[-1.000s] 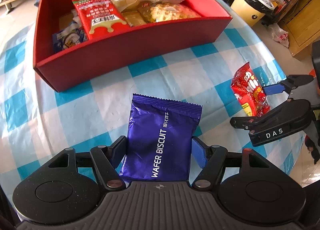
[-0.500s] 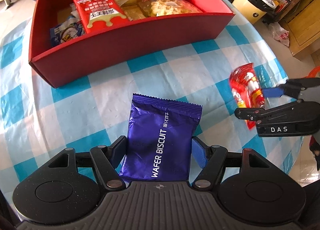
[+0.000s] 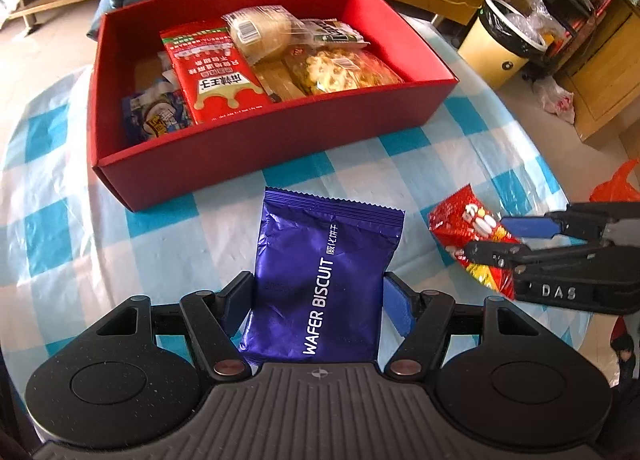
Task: Organize snacks
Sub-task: 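Carry Wafer Biscuit packet with left tool while right tool carries Trolli packet to box, then lower Wafer Biscuit packet into box with left tool while right tool lowers Trolli packet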
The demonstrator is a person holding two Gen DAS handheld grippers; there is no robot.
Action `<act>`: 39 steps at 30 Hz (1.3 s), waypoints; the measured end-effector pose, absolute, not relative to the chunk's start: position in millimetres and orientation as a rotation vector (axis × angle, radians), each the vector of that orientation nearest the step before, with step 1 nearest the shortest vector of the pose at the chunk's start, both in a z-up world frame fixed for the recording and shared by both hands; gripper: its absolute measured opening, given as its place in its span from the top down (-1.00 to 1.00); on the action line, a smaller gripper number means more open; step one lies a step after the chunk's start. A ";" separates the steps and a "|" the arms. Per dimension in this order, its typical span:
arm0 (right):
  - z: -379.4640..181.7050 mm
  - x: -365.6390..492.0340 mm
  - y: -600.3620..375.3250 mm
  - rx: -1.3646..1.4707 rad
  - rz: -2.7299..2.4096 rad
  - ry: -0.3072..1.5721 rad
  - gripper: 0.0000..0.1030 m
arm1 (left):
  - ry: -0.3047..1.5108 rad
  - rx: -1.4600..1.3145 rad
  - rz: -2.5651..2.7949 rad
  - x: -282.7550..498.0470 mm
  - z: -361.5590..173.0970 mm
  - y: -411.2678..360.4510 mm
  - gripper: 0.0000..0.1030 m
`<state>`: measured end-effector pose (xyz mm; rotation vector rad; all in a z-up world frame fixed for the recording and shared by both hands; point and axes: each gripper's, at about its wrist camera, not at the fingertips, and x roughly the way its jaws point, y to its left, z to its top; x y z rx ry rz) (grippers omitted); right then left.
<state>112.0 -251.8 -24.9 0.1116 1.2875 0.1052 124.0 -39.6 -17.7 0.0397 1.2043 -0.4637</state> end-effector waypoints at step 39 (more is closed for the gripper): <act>53.0 188.1 -251.8 0.309 0.140 0.970 0.16 | 0.986 -0.137 -0.394 188.3 53.6 -25.9 -0.44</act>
